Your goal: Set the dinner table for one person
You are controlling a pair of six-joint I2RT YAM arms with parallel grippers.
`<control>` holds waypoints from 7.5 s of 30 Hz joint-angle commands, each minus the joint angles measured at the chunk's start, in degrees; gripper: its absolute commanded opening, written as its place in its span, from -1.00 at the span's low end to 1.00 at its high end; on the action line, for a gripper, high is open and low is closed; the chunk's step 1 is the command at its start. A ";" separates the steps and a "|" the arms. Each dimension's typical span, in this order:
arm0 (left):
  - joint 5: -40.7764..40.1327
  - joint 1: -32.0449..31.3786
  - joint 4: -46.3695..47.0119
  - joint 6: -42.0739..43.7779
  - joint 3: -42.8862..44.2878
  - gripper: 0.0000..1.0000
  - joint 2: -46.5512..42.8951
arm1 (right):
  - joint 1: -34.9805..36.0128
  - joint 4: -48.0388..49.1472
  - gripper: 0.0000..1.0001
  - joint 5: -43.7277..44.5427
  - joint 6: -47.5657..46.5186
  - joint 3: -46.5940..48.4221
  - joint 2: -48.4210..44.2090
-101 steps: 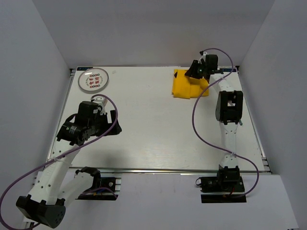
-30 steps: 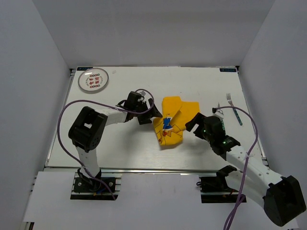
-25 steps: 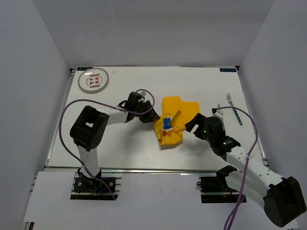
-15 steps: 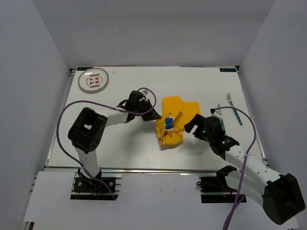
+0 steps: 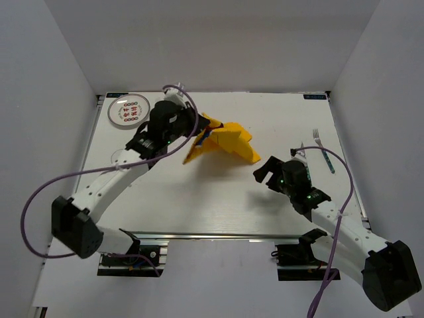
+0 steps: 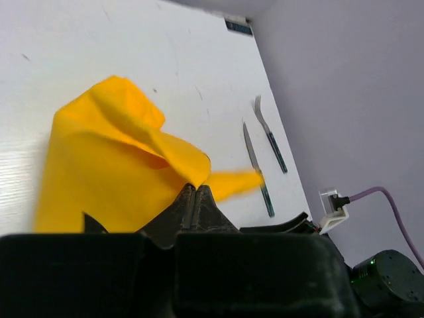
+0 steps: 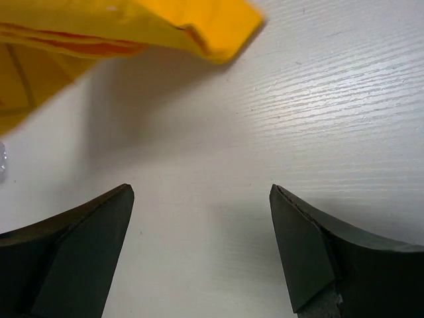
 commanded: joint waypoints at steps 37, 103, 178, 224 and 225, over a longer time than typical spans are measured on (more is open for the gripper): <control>5.53 -1.68 -5.78 4.66 7.12 -1.00 1.85 | -0.12 14.35 0.78 -13.51 7.28 -7.83 -2.36; -23.23 4.12 -2.45 4.76 -10.12 -1.00 -17.21 | -3.81 -13.51 -1.00 9.70 -29.98 28.18 7.12; -13.81 0.44 -21.87 -7.38 -16.69 0.73 10.36 | 1.28 -19.93 0.78 -1.91 -11.60 19.14 31.96; -13.10 -2.82 -23.17 -7.38 -2.30 0.96 19.52 | -10.50 -24.23 0.79 -2.00 -17.57 31.70 38.84; -13.63 -2.82 -23.71 -7.21 -1.59 0.96 18.99 | -10.67 -24.75 0.78 -2.09 -17.40 32.23 37.61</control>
